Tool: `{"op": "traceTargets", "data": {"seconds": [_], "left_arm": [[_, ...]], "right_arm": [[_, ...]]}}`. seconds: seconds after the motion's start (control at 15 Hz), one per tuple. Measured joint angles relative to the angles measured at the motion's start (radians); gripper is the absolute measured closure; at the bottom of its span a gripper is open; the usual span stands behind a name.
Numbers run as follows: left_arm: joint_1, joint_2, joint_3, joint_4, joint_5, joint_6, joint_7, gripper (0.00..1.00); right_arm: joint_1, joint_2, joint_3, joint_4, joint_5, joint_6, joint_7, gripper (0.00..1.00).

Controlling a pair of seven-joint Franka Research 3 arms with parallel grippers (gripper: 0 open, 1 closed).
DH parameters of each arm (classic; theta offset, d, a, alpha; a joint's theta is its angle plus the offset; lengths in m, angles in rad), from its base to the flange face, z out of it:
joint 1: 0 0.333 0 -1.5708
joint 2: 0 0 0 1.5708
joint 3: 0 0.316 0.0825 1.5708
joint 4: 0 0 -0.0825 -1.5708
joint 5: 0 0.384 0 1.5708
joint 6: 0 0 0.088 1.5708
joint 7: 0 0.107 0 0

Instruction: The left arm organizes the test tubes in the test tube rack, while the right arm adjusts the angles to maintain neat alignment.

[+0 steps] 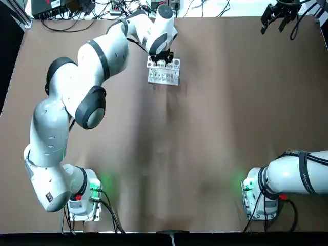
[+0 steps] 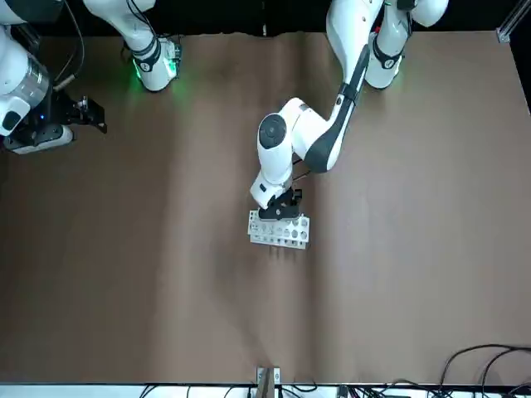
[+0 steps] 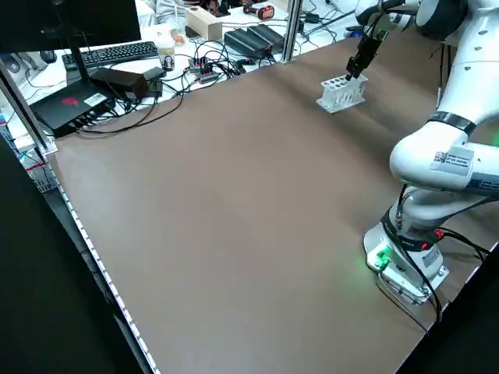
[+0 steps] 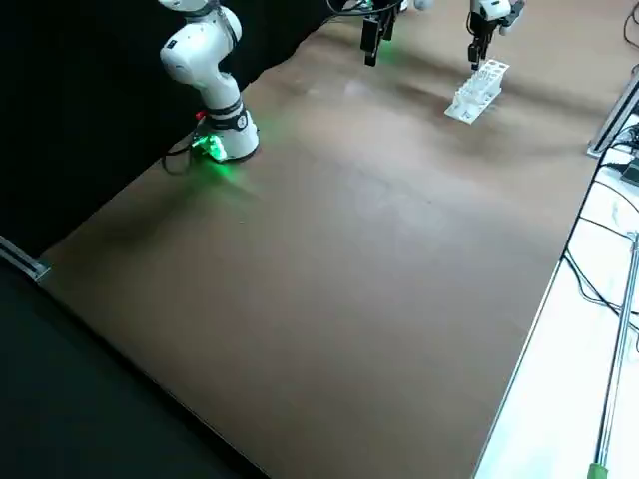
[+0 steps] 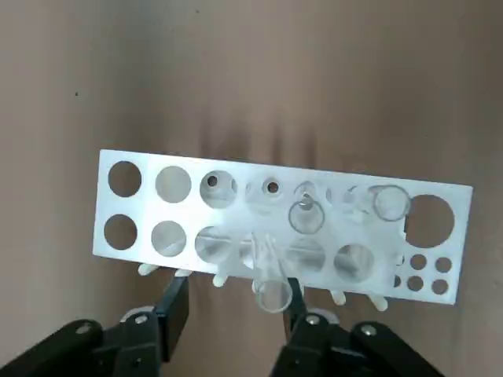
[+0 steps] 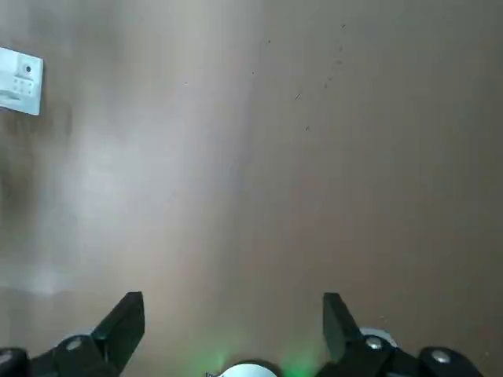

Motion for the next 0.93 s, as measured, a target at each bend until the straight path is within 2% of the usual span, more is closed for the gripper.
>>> {"op": "traceTargets", "data": {"seconds": [0.33,0.47,0.93], "left_arm": [[0.000,0.000,0.000,0.000,0.000,-0.002,-0.002,0.45],[0.000,0.000,0.000,0.000,0.000,-0.003,-0.003,0.53],[0.000,0.000,0.005,0.003,0.000,-0.002,-0.004,0.56]], "right_arm": [[0.000,0.000,0.001,0.000,0.000,0.000,0.000,0.00],[0.000,0.000,0.001,0.000,0.000,0.000,0.000,0.00],[0.000,0.000,0.001,0.000,0.000,0.000,0.000,0.00]]}}
